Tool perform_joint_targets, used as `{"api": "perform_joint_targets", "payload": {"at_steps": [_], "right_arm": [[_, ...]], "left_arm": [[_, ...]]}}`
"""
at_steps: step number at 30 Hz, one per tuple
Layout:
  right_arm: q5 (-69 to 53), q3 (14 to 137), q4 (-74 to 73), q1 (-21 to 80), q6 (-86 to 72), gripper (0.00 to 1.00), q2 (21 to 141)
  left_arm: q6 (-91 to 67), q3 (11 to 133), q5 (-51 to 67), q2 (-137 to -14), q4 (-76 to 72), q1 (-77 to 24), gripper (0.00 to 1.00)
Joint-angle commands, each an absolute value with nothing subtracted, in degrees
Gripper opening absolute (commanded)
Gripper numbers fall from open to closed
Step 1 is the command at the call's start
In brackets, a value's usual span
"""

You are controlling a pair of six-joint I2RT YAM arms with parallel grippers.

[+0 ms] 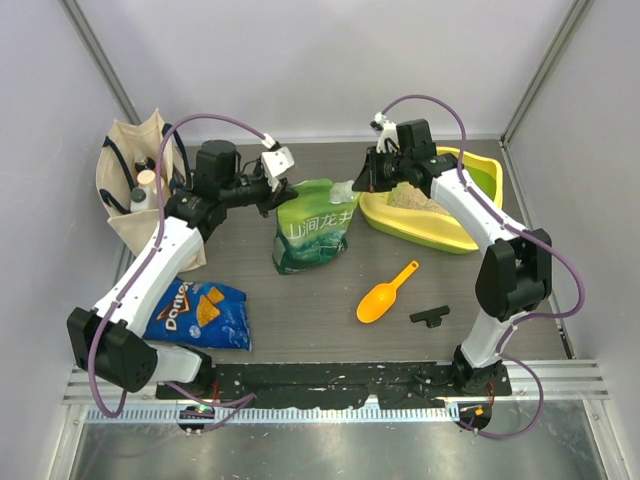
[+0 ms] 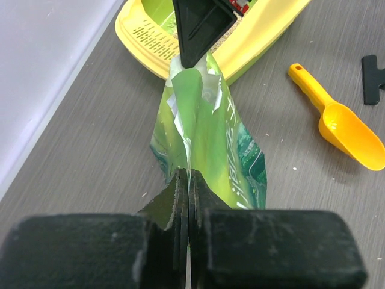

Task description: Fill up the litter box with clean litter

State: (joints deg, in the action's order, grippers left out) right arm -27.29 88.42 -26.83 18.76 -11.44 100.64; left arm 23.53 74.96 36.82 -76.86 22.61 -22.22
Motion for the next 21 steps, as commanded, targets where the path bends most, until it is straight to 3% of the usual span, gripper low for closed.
{"api": "perform_joint_targets", "payload": {"at_steps": [1, 21], "right_arm": [[-28.5, 93.1, -27.6, 19.1, -13.9, 0.01, 97.8], [-27.2, 93.3, -33.9, 19.7, -11.1, 0.01, 90.9]], "left_arm": [[27.9, 79.6, 41.6, -76.4, 18.6, -20.0, 0.0], [29.4, 84.5, 47.4, -79.5, 13.9, -19.2, 0.0]]}}
